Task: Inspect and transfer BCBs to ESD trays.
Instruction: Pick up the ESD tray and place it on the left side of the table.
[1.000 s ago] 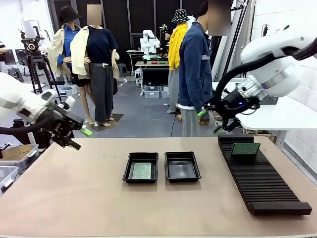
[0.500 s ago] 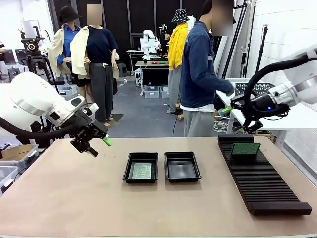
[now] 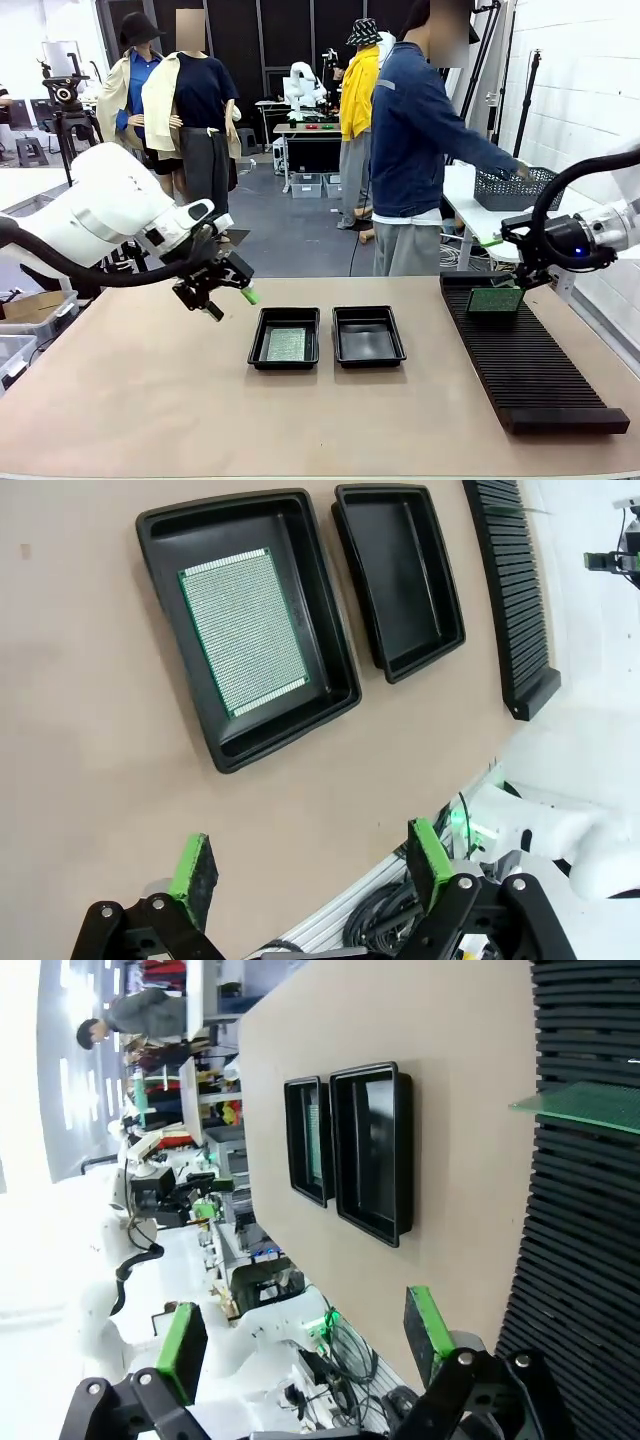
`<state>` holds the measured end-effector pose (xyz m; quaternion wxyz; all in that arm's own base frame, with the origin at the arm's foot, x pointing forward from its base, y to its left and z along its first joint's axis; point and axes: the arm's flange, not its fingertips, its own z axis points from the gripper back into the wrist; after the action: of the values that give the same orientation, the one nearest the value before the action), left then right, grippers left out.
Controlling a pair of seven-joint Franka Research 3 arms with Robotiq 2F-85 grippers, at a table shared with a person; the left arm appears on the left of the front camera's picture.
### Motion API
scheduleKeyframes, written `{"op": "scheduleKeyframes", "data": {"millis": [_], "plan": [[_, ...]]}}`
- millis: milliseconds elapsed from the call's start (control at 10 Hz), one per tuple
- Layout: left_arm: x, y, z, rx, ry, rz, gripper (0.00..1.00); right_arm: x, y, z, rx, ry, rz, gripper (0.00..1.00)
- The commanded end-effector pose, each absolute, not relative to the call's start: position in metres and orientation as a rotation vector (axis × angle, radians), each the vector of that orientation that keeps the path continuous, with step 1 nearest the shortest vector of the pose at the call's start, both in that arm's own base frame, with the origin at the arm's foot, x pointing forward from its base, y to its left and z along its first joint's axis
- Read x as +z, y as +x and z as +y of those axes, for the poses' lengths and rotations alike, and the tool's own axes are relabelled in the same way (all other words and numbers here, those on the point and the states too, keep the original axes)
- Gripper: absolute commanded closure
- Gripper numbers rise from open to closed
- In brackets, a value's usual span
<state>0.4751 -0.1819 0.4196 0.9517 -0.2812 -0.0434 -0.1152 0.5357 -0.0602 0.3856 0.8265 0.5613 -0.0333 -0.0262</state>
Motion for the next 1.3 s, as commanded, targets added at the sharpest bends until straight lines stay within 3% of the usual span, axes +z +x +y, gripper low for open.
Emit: {"op": "scheduleKeyframes", "data": {"millis": [0,500,700,1200], "plan": [[0.416,0.474,-0.200,-0.211,-0.509,-0.104,0.00,0.382,0.537,-0.075,-0.036,1.283,-0.084,0.00],[0.394,0.485,-0.222,-0.061,-0.309,-0.212,0.00,0.375,0.533,-0.091,0.141,1.338,-0.059,0.00],[0.381,0.495,-0.228,-0.025,-0.272,-0.263,0.00,0.377,0.528,-0.089,0.071,1.330,-0.072,0.00],[0.346,0.505,-0.230,0.027,-0.267,-0.211,0.00,0.377,0.528,-0.089,0.071,1.330,-0.072,0.00]]}}
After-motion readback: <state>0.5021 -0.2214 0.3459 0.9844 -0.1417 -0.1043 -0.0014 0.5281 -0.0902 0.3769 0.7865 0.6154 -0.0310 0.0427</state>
